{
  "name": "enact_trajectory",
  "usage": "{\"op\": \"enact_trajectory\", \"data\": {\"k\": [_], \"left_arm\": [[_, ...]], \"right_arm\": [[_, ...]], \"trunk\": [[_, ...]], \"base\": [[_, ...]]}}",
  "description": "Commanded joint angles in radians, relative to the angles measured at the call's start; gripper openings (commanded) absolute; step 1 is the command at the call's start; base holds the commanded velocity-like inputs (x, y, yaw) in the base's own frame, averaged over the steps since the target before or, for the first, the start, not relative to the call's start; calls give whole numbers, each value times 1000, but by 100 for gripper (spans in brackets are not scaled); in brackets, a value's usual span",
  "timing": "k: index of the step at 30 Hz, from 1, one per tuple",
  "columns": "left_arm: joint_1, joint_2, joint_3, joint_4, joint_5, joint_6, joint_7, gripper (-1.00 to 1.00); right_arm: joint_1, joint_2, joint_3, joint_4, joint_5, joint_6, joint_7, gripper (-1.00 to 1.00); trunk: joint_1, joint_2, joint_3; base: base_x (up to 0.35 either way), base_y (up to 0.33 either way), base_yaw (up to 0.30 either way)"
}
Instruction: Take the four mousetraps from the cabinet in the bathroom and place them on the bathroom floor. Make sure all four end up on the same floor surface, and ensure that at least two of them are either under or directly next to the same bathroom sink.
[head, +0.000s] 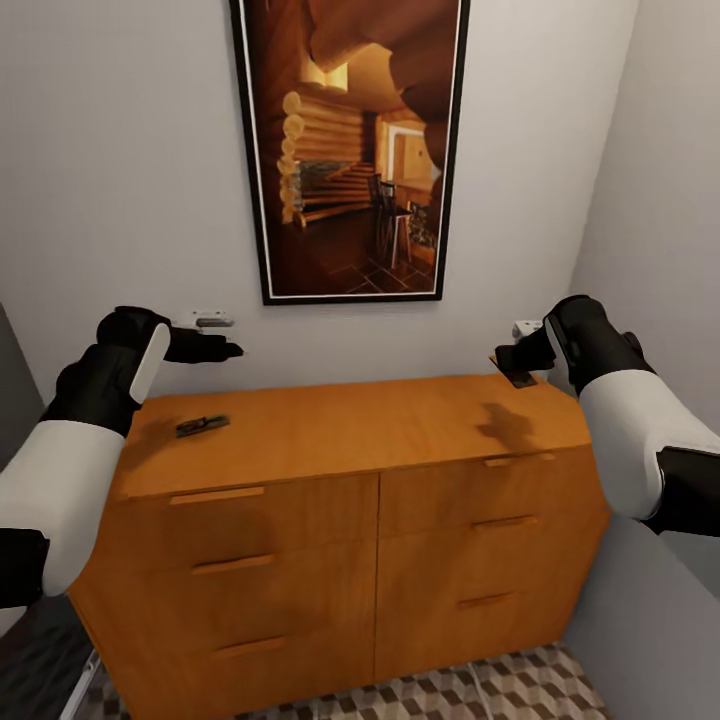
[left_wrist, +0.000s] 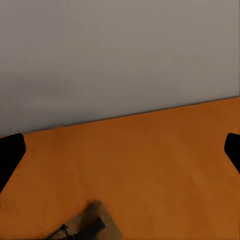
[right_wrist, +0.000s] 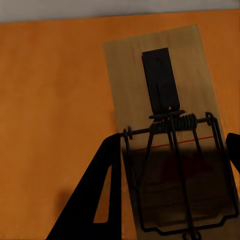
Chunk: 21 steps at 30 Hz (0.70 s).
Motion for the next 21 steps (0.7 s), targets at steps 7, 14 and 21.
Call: {"op": "enact_trajectory", "data": {"k": [7,14,21], "left_arm": [[-1,7,-3,-1,8,3,2,100],[-1,14,-3,-1,9,3,2,100],[-1,14,-3,-1,8,3,2,100]], "right_arm": [[-1,1,-4,-1,10,3,8,-100],[-1,2,-2,-3,10,3,9,-100],[-1,2,-2,-2,10,3,9,-100]], "trunk": [[0,-1,-1],[0,-1,-1],[0,-1,-1]], "base": [[158,268,-1],[184,285,0],[185,283,0]]}}
